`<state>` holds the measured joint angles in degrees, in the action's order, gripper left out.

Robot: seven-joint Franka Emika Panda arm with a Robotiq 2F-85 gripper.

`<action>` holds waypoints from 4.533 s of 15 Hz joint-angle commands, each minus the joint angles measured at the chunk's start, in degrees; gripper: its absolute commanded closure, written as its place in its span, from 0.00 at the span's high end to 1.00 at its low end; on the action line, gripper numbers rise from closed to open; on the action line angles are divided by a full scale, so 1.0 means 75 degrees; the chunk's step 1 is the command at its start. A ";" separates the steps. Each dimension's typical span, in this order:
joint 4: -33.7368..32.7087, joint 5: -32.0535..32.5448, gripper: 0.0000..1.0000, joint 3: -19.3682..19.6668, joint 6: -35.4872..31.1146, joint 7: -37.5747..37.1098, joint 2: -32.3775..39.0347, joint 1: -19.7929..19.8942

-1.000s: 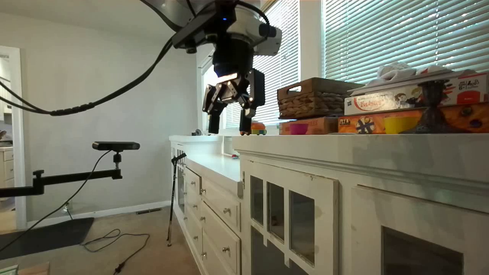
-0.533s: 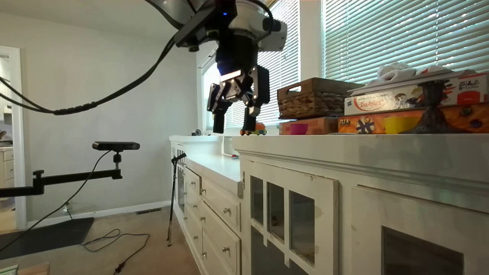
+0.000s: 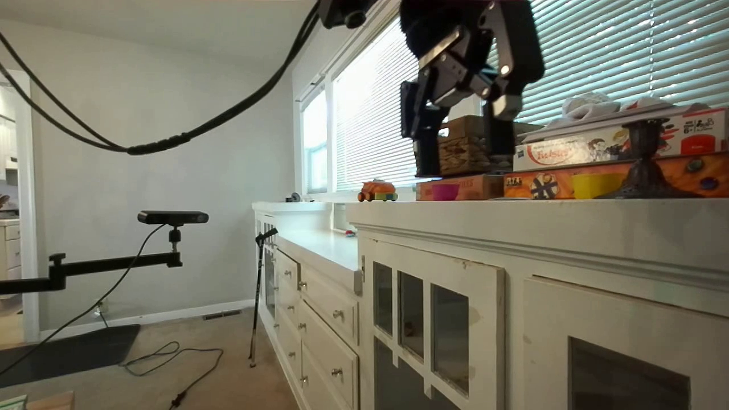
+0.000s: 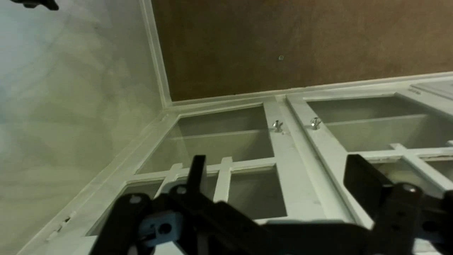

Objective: Put the tennis ball on top of the candle holder then put the towel in the basket.

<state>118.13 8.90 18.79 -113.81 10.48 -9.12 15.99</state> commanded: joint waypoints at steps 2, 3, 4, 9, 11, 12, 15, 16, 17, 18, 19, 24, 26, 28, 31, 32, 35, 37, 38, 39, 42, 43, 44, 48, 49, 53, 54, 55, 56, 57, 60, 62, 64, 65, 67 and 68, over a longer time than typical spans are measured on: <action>-0.1352 0.0045 1.00 0.0004 -0.0462 -0.0595 0.1076 0.0139; -0.1582 0.0058 1.00 0.0004 -0.0588 -0.0670 0.1240 0.0156; -0.1957 -0.0127 1.00 0.0012 -0.0376 -0.1127 0.1455 0.0182; -0.1594 -0.0028 1.00 -0.0026 -0.0726 -0.0910 0.1232 0.0178; -0.1562 0.0212 1.00 0.0059 -0.1602 -0.0798 0.1290 0.0270; -0.1564 0.0239 1.00 0.0119 -0.2045 -0.0734 0.1341 0.0340; -0.1540 0.0120 1.00 0.0281 -0.2886 -0.0729 0.1516 0.0533; -0.1491 0.0104 1.00 0.0330 -0.3091 -0.0785 0.1575 0.0591; -0.1462 0.0020 1.00 0.0375 -0.3271 -0.0767 0.1623 0.0650; -0.1470 -0.0068 1.00 0.0414 -0.3476 -0.0741 0.1701 0.0713; -0.1490 -0.0138 1.00 0.0439 -0.3632 -0.0723 0.1782 0.0756; -0.1767 -0.0658 1.00 0.0434 -0.4626 -0.0523 0.2325 0.1008; -0.1972 -0.1015 1.00 0.0377 -0.4829 -0.0426 0.2536 0.1096; -0.2183 -0.1431 1.00 0.0300 -0.4960 -0.0251 0.2730 0.1181; -0.2619 -0.1874 1.00 0.0176 -0.4856 -0.0022 0.3033 0.1305; -0.2751 -0.1963 1.00 0.0120 -0.4821 0.0054 0.3132 0.1340; -0.3127 -0.2399 1.00 -0.0173 -0.4790 0.0543 0.3402 0.1523; -0.3474 -0.2798 1.00 -0.0424 -0.4643 0.0921 0.3611 0.1700; -0.3671 -0.2992 1.00 -0.0541 -0.4505 0.1070 0.3720 0.1793; -0.3861 -0.3084 1.00 -0.0607 -0.4359 0.1142 0.3814 0.1857; -0.4533 -0.2988 1.00 -0.0658 -0.3543 0.1109 0.4108 0.1968; -0.4731 -0.2938 1.00 -0.0656 -0.3310 0.1103 0.4189 0.1994; -0.4954 -0.2793 1.00 -0.0603 -0.3023 0.1055 0.4283 0.1987; -0.5804 -0.2677 1.00 -0.0594 -0.2309 0.1115 0.4696 0.2097; -0.5983 -0.2672 1.00 -0.0608 -0.2164 0.1143 0.4776 0.2129; -0.6659 -0.2585 1.00 -0.0660 -0.1465 0.1138 0.5162 0.2218; -0.6814 -0.2556 1.00 -0.0667 -0.1303 0.1129 0.5249 0.2232; -0.6965 -0.2569 1.00 -0.0699 -0.1147 0.1157 0.5337 0.2259; -0.7119 -0.2601 1.00 -0.0735 -0.1008 0.1183 0.5423 0.2290; -0.7279 -0.2633 1.00 -0.0780 -0.0879 0.1212 0.5525 0.2324; -0.7736 -0.2646 1.00 -0.0937 -0.0613 0.1287 0.5806 0.2428; -0.8048 -0.2621 1.00 -0.1021 -0.0510 0.1317 0.6024 0.2488; -0.8339 -0.2579 1.00 -0.1096 -0.0493 0.1363 0.6256 0.2541; -0.8480 -0.2553 1.00 -0.1129 -0.0477 0.1390 0.6376 0.2561; -0.8723 -0.2519 1.00 -0.1183 -0.0452 0.1430 0.6586 0.2602; -0.8851 -0.2515 1.00 -0.1218 -0.0420 0.1449 0.6686 0.2625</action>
<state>58.01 -11.19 11.24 -119.48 20.30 37.18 34.17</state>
